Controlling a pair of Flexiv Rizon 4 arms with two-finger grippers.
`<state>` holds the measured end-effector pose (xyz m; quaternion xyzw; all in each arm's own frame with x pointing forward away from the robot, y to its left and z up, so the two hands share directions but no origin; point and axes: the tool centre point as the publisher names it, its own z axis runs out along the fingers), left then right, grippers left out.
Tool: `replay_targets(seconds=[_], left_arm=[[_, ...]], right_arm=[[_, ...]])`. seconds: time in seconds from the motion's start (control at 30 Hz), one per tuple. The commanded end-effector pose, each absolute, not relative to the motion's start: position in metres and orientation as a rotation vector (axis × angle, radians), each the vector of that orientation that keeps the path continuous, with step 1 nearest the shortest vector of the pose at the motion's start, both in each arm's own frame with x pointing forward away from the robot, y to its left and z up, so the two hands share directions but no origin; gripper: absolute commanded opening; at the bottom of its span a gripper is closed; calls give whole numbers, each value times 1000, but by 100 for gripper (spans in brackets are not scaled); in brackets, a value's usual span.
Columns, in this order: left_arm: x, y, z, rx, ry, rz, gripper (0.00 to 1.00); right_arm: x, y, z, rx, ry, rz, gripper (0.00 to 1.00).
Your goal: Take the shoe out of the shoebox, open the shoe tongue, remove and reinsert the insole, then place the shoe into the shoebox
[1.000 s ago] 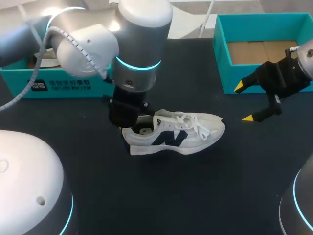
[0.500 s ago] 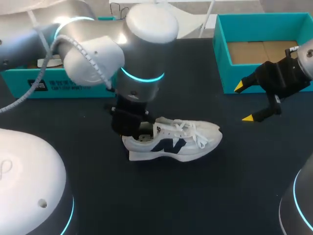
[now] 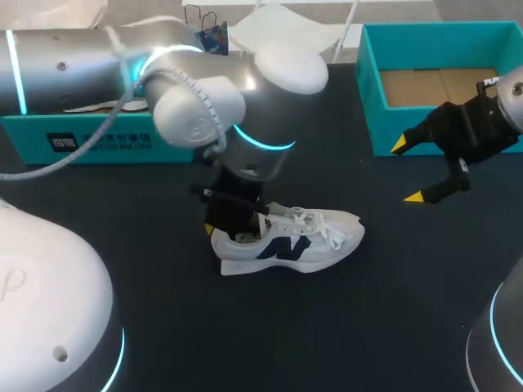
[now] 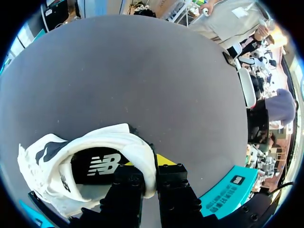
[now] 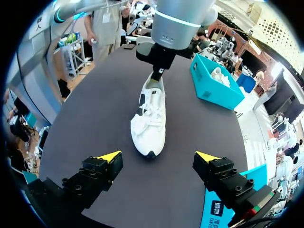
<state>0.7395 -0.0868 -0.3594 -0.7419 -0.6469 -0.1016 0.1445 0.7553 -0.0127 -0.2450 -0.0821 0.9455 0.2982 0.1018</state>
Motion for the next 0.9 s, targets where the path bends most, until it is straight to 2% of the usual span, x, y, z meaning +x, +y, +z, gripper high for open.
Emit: replay_targets(seconds=[0.03, 0.07, 0.4, 0.67, 0.77, 0.9], left_arm=[[742, -95, -365, -2129, -1856, -298, 36], [741, -94, -360, -2150, -1851, -279, 100], [736, -92, -318, -2231, -1997, -106, 100], [736, -66, -270, -2083, -2437, 326, 100], [736, -48, -265, -1904, -2631, 541, 100], [736, -46, -266, -1903, -2631, 540, 100]], right_arm=[[756, -12, -246, -242, 2794, 876, 100], [756, -12, -246, -242, 2794, 876, 100], [756, -12, -246, -242, 2794, 876, 100], [756, -12, -246, -242, 2794, 876, 100], [756, -12, -246, -242, 2794, 876, 100], [756, -12, -246, -242, 2794, 876, 100]])
